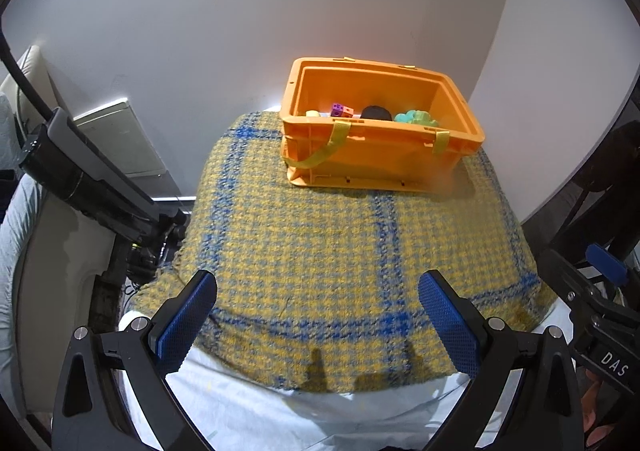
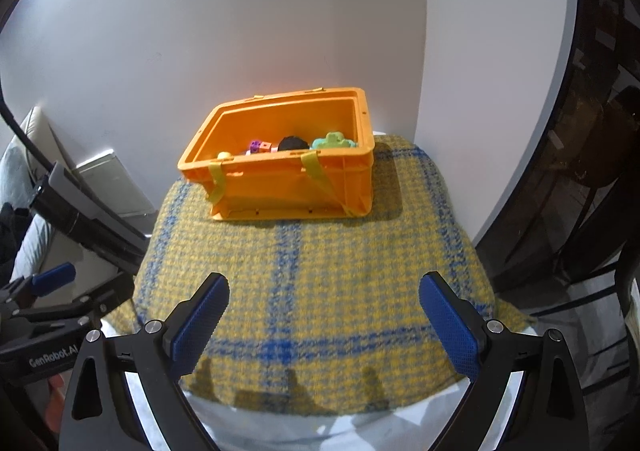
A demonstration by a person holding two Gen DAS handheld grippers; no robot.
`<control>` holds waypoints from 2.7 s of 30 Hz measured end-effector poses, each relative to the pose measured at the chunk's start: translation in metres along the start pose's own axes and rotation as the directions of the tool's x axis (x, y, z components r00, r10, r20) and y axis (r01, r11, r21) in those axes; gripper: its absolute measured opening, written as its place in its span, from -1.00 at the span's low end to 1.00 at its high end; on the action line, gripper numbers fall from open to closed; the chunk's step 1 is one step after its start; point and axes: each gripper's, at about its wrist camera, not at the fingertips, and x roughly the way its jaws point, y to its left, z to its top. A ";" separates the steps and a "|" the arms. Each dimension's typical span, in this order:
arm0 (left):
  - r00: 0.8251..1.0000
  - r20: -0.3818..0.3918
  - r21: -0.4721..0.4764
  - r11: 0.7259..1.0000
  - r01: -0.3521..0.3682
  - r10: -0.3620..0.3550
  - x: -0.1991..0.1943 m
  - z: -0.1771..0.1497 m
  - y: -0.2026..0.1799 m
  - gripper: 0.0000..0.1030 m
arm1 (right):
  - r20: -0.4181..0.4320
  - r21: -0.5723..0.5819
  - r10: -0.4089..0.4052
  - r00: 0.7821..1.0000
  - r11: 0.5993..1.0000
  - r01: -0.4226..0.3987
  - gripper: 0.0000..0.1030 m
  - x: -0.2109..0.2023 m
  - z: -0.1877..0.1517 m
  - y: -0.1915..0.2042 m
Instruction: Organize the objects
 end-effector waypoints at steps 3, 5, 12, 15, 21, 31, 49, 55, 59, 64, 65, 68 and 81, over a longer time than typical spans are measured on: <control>1.000 -0.007 0.003 1.000 -0.006 0.006 -0.004 -0.007 0.002 1.00 | -0.002 0.001 -0.002 1.000 1.000 0.002 0.87 -0.004 -0.009 0.000; 1.000 -0.013 0.009 1.000 -0.010 0.010 -0.006 -0.013 0.000 1.00 | -0.001 0.001 -0.006 1.000 1.000 0.006 0.87 -0.005 -0.013 0.001; 0.999 -0.033 0.025 1.000 -0.010 0.011 -0.007 -0.029 0.000 1.00 | -0.009 0.000 -0.026 1.000 1.000 0.026 0.87 -0.010 -0.025 0.002; 0.999 -0.041 0.035 0.999 -0.014 0.015 -0.007 -0.035 0.000 1.00 | -0.020 -0.001 -0.029 0.999 1.000 0.029 0.87 -0.012 -0.032 0.002; 0.998 -0.051 0.074 0.997 -0.019 0.023 -0.008 -0.046 -0.004 1.00 | -0.029 -0.011 -0.057 0.998 0.998 0.056 0.87 -0.015 -0.043 0.003; 0.998 -0.042 0.093 0.995 -0.041 0.045 -0.010 -0.052 0.000 1.00 | -0.032 -0.019 -0.108 0.994 0.994 0.108 0.87 -0.017 -0.049 -0.002; 0.997 -0.068 0.134 0.991 -0.016 0.026 -0.003 -0.054 -0.002 1.00 | -0.034 -0.020 -0.116 0.993 0.993 0.115 0.87 -0.014 -0.048 0.000; 0.997 -0.068 0.142 0.990 -0.009 0.019 -0.003 -0.053 -0.002 1.00 | -0.029 -0.024 -0.116 0.993 0.993 0.115 0.87 -0.014 -0.048 0.001; 0.997 -0.072 0.150 0.989 -0.003 0.014 -0.003 -0.053 -0.002 1.00 | -0.027 -0.021 -0.117 0.993 0.993 0.116 0.87 -0.015 -0.048 0.001; 0.997 -0.074 0.162 0.987 0.005 0.007 -0.002 -0.053 -0.002 1.00 | -0.026 -0.019 -0.115 0.993 0.993 0.115 0.87 -0.016 -0.048 0.000; 0.997 -0.075 0.164 0.986 0.007 0.005 -0.002 -0.053 -0.003 1.00 | -0.026 -0.018 -0.116 0.993 0.993 0.115 0.87 -0.016 -0.049 0.000; 0.997 -0.080 0.184 0.983 0.022 -0.007 -0.002 -0.053 -0.003 1.00 | -0.027 -0.018 -0.115 0.993 0.993 0.114 0.87 -0.016 -0.048 0.000; 0.996 -0.091 0.210 0.977 0.044 -0.026 0.000 -0.054 -0.003 1.00 | -0.029 -0.020 -0.113 0.993 0.993 0.113 0.87 -0.015 -0.047 0.000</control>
